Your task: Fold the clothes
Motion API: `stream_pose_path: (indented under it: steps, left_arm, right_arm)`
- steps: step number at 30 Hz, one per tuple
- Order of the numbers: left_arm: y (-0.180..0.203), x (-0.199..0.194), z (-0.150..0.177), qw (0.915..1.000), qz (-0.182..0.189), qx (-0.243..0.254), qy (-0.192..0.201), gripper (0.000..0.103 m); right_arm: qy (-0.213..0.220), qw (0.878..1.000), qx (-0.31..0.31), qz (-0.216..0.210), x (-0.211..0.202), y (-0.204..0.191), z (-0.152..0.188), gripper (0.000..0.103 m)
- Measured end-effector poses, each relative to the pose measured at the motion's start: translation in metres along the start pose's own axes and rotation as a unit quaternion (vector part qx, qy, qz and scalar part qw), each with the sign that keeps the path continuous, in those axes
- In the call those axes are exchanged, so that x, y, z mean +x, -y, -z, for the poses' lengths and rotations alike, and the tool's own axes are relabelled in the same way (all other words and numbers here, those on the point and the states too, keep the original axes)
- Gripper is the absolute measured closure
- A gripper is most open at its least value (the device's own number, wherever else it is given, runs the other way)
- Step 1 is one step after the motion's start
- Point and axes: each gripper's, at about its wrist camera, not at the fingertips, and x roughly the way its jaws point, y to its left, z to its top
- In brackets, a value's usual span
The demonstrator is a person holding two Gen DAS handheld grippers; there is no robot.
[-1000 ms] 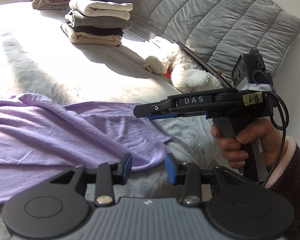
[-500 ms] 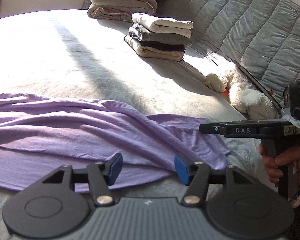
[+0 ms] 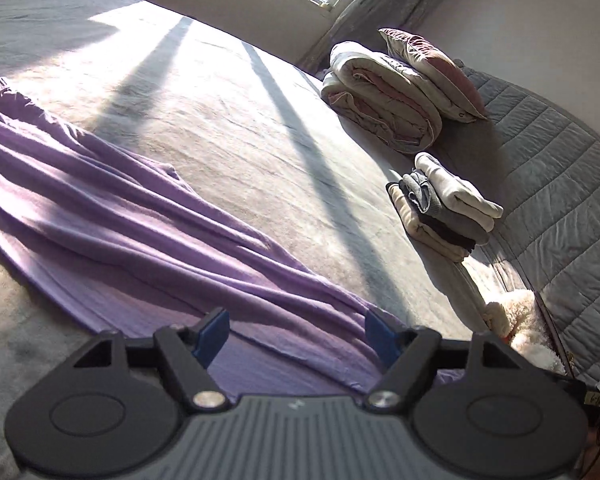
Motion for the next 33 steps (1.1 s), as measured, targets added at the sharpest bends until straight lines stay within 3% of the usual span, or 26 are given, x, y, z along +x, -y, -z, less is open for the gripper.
stream_pose_path:
  steps: [4,9,15,17,20,26,30,33]
  left_arm:
    - [-0.03,-0.019,-0.023,0.9975,-0.043,-0.05,0.028,0.027]
    - [-0.068,-0.042,-0.055,0.9857,-0.108,-0.109,0.068,0.027]
    - [-0.102,-0.037,-0.079,0.9686,-0.197,-0.115,0.098,0.026]
    - [-0.119,-0.032,-0.075,0.9671,-0.194,-0.129,0.103,0.026]
    - [-0.152,-0.027,-0.064,0.9679,-0.161,-0.172,0.088,0.027]
    - [-0.179,-0.033,-0.06,0.9737,-0.108,-0.184,0.079,0.03]
    - [-0.19,-0.036,-0.063,0.9737,-0.088,-0.194,0.08,0.046]
    - [-0.198,-0.039,-0.066,0.9731,-0.076,-0.201,0.083,0.051]
  right_arm:
    - [0.024,1.0,-0.014,-0.015,0.001,-0.04,-0.012,0.058]
    - [0.031,0.996,-0.039,-0.08,0.019,-0.095,-0.018,0.058]
    - [-0.002,0.979,-0.114,-0.168,0.041,-0.174,-0.009,0.058]
    - [-0.013,0.969,-0.151,-0.193,0.044,-0.196,-0.001,0.058]
    - [-0.032,0.955,-0.204,-0.211,0.05,-0.222,0.013,0.058]
    - [-0.057,0.938,-0.272,-0.207,0.067,-0.248,0.034,0.058]
    - [-0.052,0.93,-0.296,-0.213,0.073,-0.257,0.035,0.06]
    - [-0.047,0.921,-0.314,-0.227,0.071,-0.26,0.037,0.063]
